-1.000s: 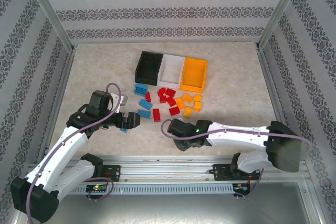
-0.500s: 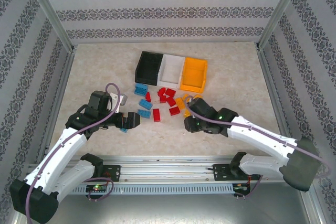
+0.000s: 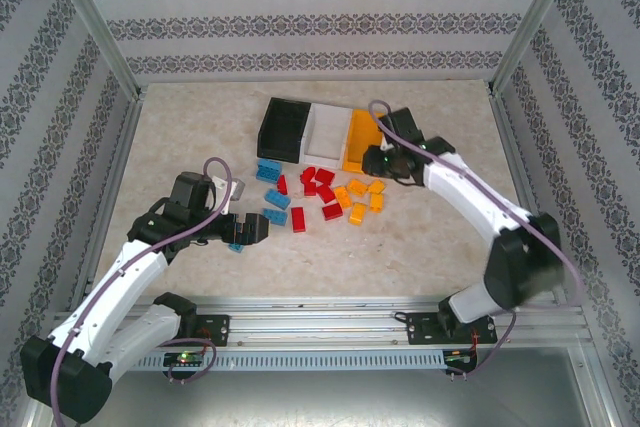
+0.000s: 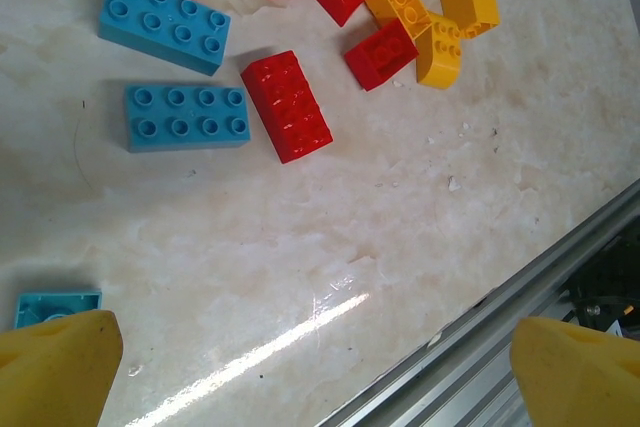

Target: Sort the legos into containers by color

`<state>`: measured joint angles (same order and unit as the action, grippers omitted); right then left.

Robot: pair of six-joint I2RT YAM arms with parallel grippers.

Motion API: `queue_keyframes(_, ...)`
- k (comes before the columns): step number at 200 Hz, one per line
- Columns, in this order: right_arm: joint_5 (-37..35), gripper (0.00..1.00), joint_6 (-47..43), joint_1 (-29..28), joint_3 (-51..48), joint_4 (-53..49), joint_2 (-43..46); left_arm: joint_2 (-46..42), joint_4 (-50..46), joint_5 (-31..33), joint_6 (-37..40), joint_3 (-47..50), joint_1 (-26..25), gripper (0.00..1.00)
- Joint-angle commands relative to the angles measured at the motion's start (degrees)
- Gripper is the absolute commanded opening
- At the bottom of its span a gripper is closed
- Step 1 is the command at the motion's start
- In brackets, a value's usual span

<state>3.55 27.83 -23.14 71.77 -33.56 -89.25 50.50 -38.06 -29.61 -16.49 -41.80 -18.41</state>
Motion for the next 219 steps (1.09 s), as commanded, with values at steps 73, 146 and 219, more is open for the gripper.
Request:
queue_keyframes(73, -3.5, 0.31, -6.7, 3.1, 27.3, -6.6, -28.8, 0.4, 1.4, -0.7, 1.6, 0.7, -1.0, 1.0)
queue_keyframes(146, -3.6, 0.59, -7.1, 3.4, 28.5, -8.6, -26.4, -0.1, 0.9, -0.6, 1.6, 0.3, -1.0, 1.0)
queue_keyframes(219, -2.2, 0.71, -4.1, 1.8, 1.9, -3.5, 1.8, 4.8, -6.4, -3.1, -1.9, -16.0, -1.1, 1.0)
